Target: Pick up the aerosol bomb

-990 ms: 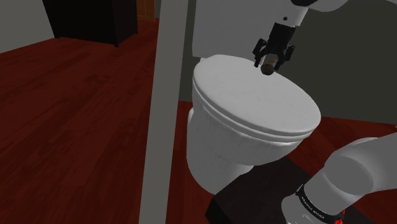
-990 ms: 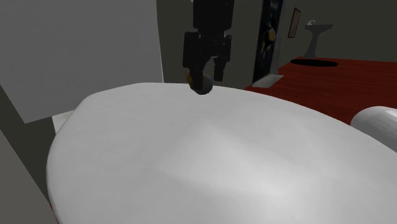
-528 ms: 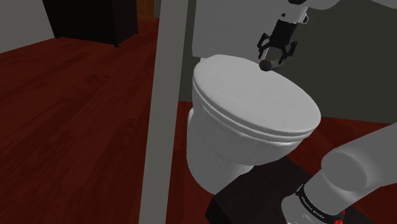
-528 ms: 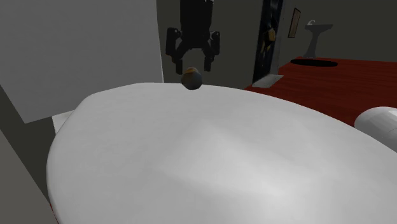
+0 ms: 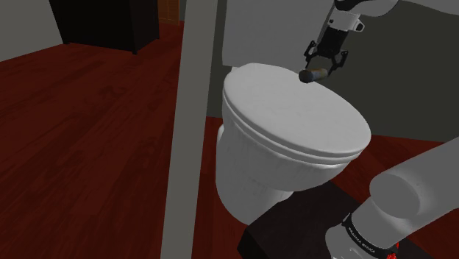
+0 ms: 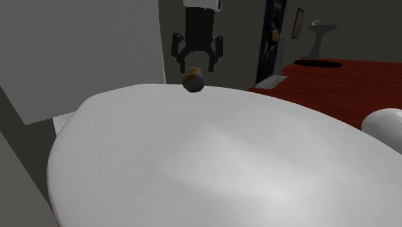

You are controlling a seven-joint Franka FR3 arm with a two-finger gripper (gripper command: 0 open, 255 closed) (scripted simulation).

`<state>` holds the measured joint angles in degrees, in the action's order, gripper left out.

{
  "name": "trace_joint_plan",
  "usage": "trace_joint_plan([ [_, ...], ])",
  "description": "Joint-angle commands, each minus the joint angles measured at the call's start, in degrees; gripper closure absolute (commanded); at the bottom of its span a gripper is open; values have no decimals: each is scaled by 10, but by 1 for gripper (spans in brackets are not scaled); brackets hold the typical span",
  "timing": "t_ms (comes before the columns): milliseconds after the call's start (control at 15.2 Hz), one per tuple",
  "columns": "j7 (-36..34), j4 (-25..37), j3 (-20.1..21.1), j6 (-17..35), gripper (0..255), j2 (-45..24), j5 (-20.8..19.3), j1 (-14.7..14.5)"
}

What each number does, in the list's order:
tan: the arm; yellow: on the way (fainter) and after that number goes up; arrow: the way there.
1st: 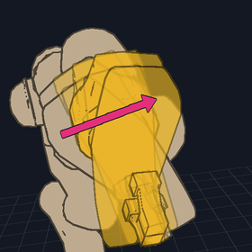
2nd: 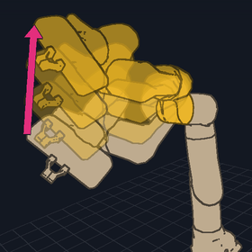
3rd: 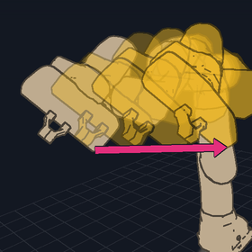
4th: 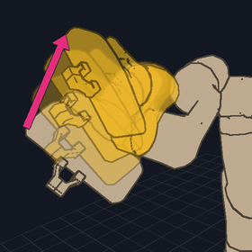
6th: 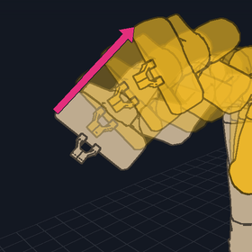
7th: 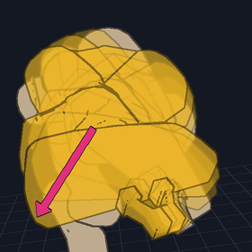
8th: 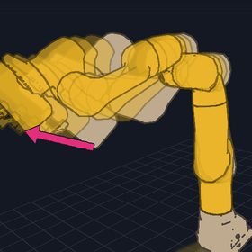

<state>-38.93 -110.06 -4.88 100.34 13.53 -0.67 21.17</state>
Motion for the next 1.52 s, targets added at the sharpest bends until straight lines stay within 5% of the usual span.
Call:
trace_joint_plan([
  [0, -1, -12, 0, 14, 0, -2, 0, 0],
  [264, -1, -33, 0, 34, 0, -1, 0, 1],
  [330, 0, -34, -1, 36, 255, -1, 0, 1],
  [924, -1, -33, 0, 34, 255, -1, 0, 1],
  [1452, -1, 36, 0, -28, 255, -8, 1, 0],
])
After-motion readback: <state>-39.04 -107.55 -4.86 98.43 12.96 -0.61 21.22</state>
